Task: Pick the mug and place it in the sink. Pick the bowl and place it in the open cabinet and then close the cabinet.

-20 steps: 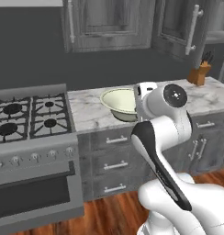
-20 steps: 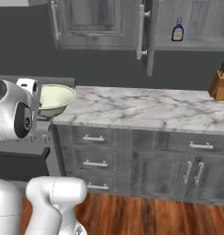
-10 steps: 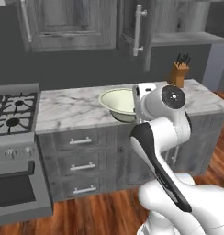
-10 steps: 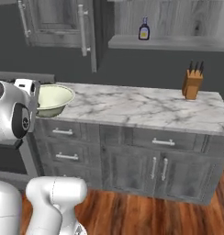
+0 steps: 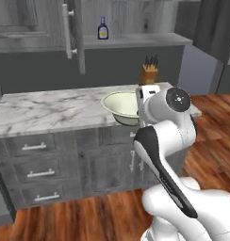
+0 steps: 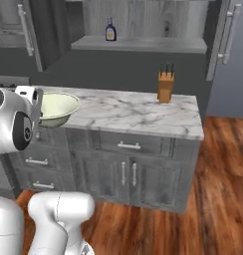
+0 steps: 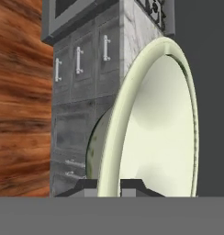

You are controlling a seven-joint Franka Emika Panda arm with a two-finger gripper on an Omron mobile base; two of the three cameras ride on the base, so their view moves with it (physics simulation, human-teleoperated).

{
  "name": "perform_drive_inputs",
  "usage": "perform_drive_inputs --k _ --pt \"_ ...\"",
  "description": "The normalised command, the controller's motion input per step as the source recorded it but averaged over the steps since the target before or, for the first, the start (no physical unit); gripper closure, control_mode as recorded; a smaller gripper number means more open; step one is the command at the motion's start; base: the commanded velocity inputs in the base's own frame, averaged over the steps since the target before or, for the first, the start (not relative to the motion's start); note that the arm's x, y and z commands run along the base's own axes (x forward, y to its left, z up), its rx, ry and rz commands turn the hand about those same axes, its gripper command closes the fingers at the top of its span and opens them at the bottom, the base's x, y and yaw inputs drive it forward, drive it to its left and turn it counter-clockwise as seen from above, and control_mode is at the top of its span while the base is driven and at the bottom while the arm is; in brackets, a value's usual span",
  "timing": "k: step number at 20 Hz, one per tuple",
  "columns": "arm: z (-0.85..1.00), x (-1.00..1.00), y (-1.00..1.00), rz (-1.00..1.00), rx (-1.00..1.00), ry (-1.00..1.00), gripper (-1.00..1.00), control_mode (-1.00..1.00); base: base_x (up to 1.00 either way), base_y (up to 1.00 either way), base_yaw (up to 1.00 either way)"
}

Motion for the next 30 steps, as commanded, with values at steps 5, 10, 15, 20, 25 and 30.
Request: perform_drive_inputs --k 5,10,15,20,25,30 --pt "0.00 0.00 0.00 0.00 0.00 0.00 1.00 1.00 -0.05 -0.93 0.00" --pt "0.00 0.00 0.00 0.00 0.00 0.00 1.00 1.00 0.38 -0.16 0.00" --pt "0.00 0.00 0.00 0.00 0.00 0.00 1.00 1.00 0.56 -0.30 0.00" --pt "0.00 0.00 0.00 0.00 0.00 0.00 1.00 1.00 0.48 -0.55 0.00" --pt "0.00 0.00 0.00 0.00 0.00 0.00 1.00 1.00 0.58 -0.28 0.00" --pt "0.00 0.00 0.00 0.00 0.00 0.00 1.00 1.00 0.52 -0.02 -0.02"
